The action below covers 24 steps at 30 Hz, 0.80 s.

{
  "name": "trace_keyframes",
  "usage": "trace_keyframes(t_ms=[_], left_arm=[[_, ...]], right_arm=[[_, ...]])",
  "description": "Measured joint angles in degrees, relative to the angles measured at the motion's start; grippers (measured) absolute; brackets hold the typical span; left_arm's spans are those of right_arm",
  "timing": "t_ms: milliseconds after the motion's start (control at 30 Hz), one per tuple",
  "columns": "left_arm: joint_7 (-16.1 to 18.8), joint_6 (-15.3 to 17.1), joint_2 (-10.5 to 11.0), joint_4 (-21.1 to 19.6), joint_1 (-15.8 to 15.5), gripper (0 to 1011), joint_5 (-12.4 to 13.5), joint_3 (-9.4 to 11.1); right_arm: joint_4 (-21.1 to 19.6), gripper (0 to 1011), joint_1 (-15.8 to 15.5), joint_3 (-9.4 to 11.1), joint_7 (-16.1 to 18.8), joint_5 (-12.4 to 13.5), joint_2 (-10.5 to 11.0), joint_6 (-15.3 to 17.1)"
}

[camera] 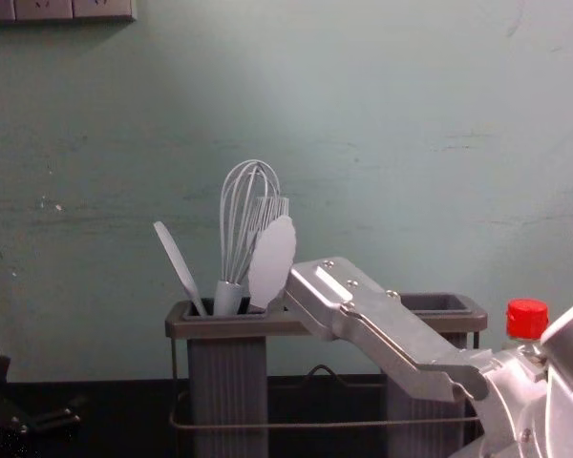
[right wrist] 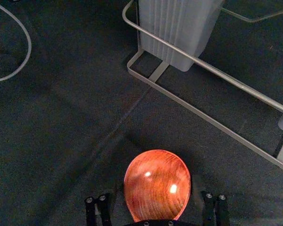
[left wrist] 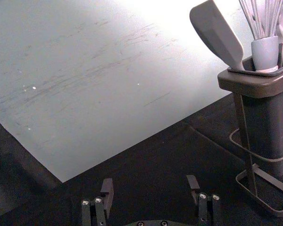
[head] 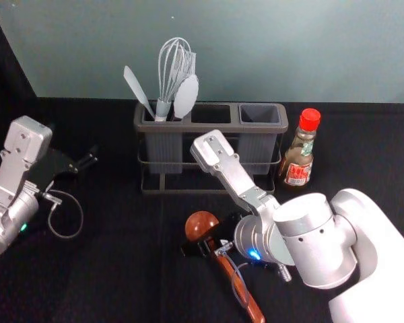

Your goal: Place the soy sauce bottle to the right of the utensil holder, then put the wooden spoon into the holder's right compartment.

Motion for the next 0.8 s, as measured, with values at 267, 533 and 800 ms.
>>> trace_keyframes(t_ms=[267,533,800], left_arm=[[0.0,0.0,0.0,0.0,0.0,1011,0.0,0.0],[0.0,0.0,0.0,0.0,0.0,1011,0.0,0.0],[0.0,0.0,0.0,0.0,0.0,1011,0.0,0.0]], right_arm=[[0.33,1002,-0.1,0.3,0.69,-0.94,-0.32,-0.05],[0.74,1002,-0.06,0.48,1.35,-1.76,-0.67,-0.23],[1.03,844,-0.08,0.62,1.83,-2.76,-1.12,-0.25]])
